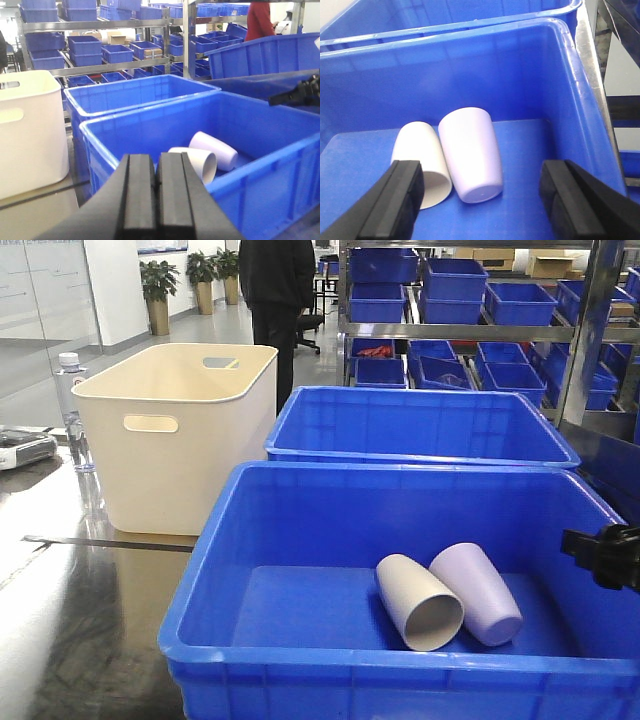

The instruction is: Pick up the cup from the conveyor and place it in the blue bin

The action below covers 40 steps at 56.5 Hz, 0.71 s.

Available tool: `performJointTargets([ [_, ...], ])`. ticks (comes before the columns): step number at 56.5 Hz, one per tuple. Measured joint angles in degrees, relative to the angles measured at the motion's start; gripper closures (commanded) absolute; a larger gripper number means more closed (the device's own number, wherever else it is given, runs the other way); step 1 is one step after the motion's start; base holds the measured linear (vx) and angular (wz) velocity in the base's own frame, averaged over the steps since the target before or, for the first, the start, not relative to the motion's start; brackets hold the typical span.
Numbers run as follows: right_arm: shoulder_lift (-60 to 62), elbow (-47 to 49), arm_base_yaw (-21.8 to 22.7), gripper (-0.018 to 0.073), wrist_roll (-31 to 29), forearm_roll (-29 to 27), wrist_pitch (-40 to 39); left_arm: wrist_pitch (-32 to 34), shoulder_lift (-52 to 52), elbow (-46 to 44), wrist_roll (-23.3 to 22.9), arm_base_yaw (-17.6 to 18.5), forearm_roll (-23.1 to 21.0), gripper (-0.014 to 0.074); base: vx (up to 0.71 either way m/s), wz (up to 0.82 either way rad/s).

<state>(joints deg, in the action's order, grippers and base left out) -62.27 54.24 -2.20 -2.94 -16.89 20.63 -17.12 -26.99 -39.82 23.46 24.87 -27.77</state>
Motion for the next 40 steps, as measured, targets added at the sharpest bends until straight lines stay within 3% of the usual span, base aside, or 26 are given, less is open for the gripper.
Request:
performJointTargets([
  [20,0.0,0.0,0.0,0.0009,0.0,0.0,0.0,0.91,2.33,3.85,-0.24,0.0,1.38,0.06,0.0,0.0],
  [26,0.0,0.0,0.0,0.0009,0.0,0.0,0.0,4.87,4.48,8.29,-3.63,0.0,10.07,0.06,0.0,0.0],
  [35,0.0,0.0,0.0,0.0009,0.0,0.0,0.05,12.74,10.74,20.14,-19.46,-0.59,27.77,0.06,0.0,0.0],
  [40,0.0,0.0,0.0,0.0009,0.0,0.0,0.05,14.6,15.31,25.15,-24.04,-2.44,30.17,0.06,0.0,0.0],
])
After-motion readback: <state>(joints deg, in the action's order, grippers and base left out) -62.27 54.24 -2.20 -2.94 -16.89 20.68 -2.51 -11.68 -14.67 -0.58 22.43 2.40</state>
